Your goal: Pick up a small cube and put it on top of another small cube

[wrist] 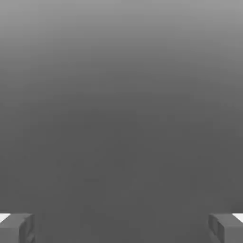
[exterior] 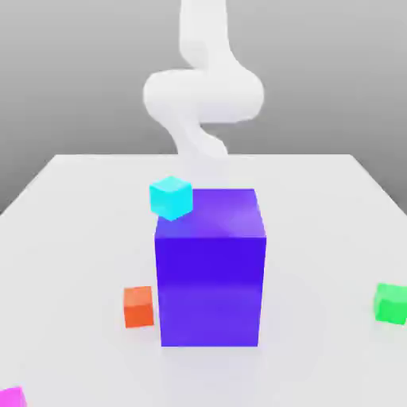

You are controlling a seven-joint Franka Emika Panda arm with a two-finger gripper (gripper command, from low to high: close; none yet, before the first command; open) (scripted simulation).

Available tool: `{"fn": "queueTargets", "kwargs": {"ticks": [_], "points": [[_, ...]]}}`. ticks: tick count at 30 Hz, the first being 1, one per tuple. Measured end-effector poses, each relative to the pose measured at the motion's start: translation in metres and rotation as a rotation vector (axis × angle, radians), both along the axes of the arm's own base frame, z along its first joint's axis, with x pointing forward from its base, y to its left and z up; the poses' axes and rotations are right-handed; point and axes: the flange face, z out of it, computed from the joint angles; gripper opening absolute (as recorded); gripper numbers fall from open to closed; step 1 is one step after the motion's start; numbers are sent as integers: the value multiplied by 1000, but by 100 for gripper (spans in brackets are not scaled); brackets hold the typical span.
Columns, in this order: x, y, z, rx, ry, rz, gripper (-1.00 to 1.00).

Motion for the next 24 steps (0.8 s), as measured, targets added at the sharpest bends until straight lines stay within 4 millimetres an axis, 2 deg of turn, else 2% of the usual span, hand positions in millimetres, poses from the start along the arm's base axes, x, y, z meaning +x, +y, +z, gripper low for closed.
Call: {"fn": "queueTargets", "kwargs": {"ticks": [6, 13, 18, 20, 24], "points": [[70, -40, -66, 93, 132, -188, 0], [130, -96, -160, 194, 275, -414, 0], [155, -144, -237, 266, 371, -589, 0], [160, -165, -270, 295, 408, -664, 0], [167, -195, -338, 346, 484, -793, 0]]}}
